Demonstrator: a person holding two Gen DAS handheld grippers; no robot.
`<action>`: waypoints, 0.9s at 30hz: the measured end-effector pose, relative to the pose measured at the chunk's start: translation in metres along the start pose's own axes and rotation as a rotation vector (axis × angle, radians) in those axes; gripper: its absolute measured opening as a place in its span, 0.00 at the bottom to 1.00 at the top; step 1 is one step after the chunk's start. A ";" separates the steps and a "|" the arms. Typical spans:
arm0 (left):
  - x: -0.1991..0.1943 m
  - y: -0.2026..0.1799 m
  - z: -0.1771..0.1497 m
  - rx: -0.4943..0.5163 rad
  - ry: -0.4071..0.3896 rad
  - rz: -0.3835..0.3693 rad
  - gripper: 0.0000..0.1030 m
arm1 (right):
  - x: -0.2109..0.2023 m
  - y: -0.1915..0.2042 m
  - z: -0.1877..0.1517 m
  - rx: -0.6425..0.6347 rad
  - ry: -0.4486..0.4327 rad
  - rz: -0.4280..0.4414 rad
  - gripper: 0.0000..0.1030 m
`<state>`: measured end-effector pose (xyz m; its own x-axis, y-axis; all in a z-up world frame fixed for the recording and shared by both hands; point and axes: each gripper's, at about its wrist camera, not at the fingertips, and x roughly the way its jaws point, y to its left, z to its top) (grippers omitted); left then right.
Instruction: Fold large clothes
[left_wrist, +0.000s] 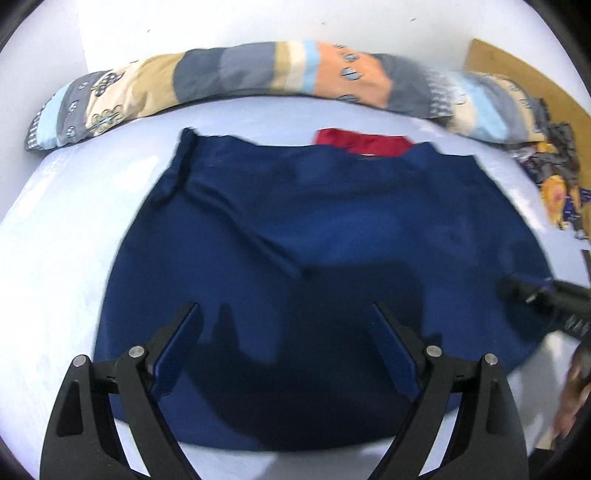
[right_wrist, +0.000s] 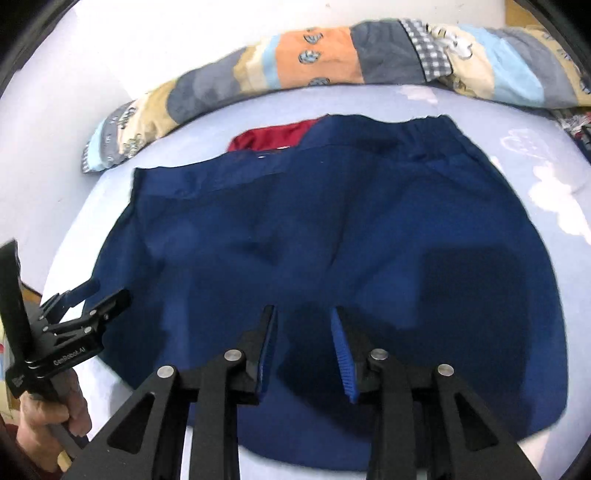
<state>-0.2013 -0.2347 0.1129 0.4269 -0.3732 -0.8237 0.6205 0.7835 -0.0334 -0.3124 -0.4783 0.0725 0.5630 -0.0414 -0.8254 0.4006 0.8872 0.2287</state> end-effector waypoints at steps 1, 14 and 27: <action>-0.003 -0.008 -0.005 0.009 -0.001 -0.014 0.89 | -0.004 0.004 -0.005 -0.006 -0.002 -0.008 0.33; 0.010 0.014 -0.038 -0.039 0.141 0.036 0.95 | -0.015 -0.052 -0.046 0.189 0.106 -0.051 0.28; -0.002 0.143 -0.055 -0.430 0.141 0.100 0.95 | -0.055 -0.153 -0.069 0.541 0.069 -0.120 0.31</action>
<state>-0.1491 -0.0946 0.0786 0.3584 -0.2376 -0.9028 0.2393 0.9581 -0.1571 -0.4548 -0.5798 0.0476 0.4493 -0.0807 -0.8897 0.7828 0.5154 0.3486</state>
